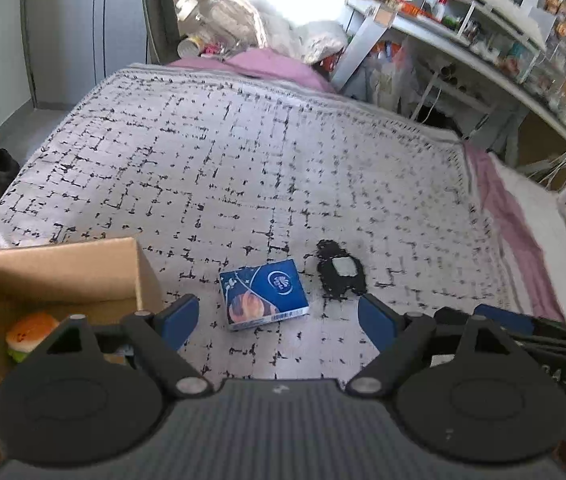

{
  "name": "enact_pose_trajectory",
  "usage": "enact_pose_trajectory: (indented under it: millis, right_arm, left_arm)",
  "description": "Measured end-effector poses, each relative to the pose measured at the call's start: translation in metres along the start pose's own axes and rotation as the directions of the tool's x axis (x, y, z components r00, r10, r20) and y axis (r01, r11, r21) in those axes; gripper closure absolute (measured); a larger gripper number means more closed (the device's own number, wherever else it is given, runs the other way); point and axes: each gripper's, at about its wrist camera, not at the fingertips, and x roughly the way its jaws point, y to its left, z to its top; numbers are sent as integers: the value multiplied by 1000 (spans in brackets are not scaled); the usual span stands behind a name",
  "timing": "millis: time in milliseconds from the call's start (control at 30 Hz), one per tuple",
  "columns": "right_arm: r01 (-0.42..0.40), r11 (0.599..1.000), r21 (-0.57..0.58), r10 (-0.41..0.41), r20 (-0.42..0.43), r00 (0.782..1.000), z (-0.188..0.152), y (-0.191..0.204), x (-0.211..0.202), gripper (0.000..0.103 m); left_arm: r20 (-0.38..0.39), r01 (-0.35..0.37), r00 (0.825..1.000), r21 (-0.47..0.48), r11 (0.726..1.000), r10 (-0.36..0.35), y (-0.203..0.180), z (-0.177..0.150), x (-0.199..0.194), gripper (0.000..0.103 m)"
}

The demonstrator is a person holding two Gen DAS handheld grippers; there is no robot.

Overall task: Organize soft objects
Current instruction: 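Move both grippers toward the blue tissue pack and black plush, then close left gripper on the blue tissue pack while right gripper grasps the black plush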

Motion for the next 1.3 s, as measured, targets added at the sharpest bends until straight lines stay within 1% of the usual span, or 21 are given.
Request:
enact_pose_trajectory:
  millis: [100, 333, 400, 433, 467, 533, 667, 733, 800, 867, 1000, 1100, 1167, 1233, 1267, 1300]
  right_arm:
    - [-6, 1000, -6, 5, -13, 1000, 5, -5, 12, 31]
    - [-24, 1000, -17, 24, -38, 999, 11, -15, 38, 33]
    - [-34, 999, -13, 33, -47, 998, 12, -17, 45, 36]
    - [-36, 999, -11, 36, -52, 998, 12, -19, 49, 37]
    - [-39, 999, -9, 38, -56, 998, 12, -20, 52, 38]
    - [-47, 999, -9, 46, -58, 997, 13, -21, 58, 40]
    - [-67, 998, -7, 66, -63, 996, 17, -23, 68, 40]
    - [-79, 997, -10, 78, -63, 995, 19, -23, 73, 40]
    - [-92, 996, -14, 90, -61, 994, 21, -22, 78, 40]
    - [-100, 995, -15, 99, -65, 993, 23, -22, 84, 40]
    - [-111, 994, -14, 110, -76, 991, 24, -20, 96, 40]
    - [-130, 991, -19, 128, -95, 987, 23, -16, 106, 40]
    - [-149, 989, -4, 147, -114, 982, 22, -15, 113, 40]
    - [-153, 988, -8, 151, -118, 981, 21, -14, 117, 40]
    - [-151, 988, -17, 148, -119, 982, 20, -13, 118, 41]
    - [-144, 989, -26, 140, -123, 983, 20, -13, 120, 46]
  left_arm:
    - [-26, -4, 1000, -6, 1000, 4, -2, 5, 17, 17]
    - [-91, -20, 996, -37, 999, 17, -2, 12, 58, 17]
    - [-107, -25, 994, -24, 999, 22, -3, 14, 70, 17]
    - [-121, -39, 992, -21, 999, 36, -3, 14, 78, 17]
    - [-134, -54, 990, -28, 998, 49, -3, 14, 84, 17]
    - [-153, -58, 987, -47, 997, 50, 0, 15, 94, 17]
    - [-188, -75, 980, -83, 994, 59, 6, 15, 109, 17]
    - [-200, -74, 978, -117, 990, 50, 10, 15, 113, 18]
    - [-211, -73, 977, -149, 986, 40, 14, 15, 116, 22]
    - [-211, -72, 977, -159, 985, 37, 16, 16, 117, 31]
    - [-206, -63, 978, -187, 980, 23, 21, 19, 116, 32]
    - [-202, -61, 979, -186, 981, 23, 21, 19, 116, 32]
    - [-204, -78, 978, -194, 978, 38, 24, 18, 116, 33]
    - [-204, -82, 978, -207, 975, 39, 28, 18, 117, 33]
    - [-204, -80, 978, -215, 973, 35, 30, 18, 117, 33]
    - [-205, -78, 978, -219, 972, 33, 31, 19, 116, 33]
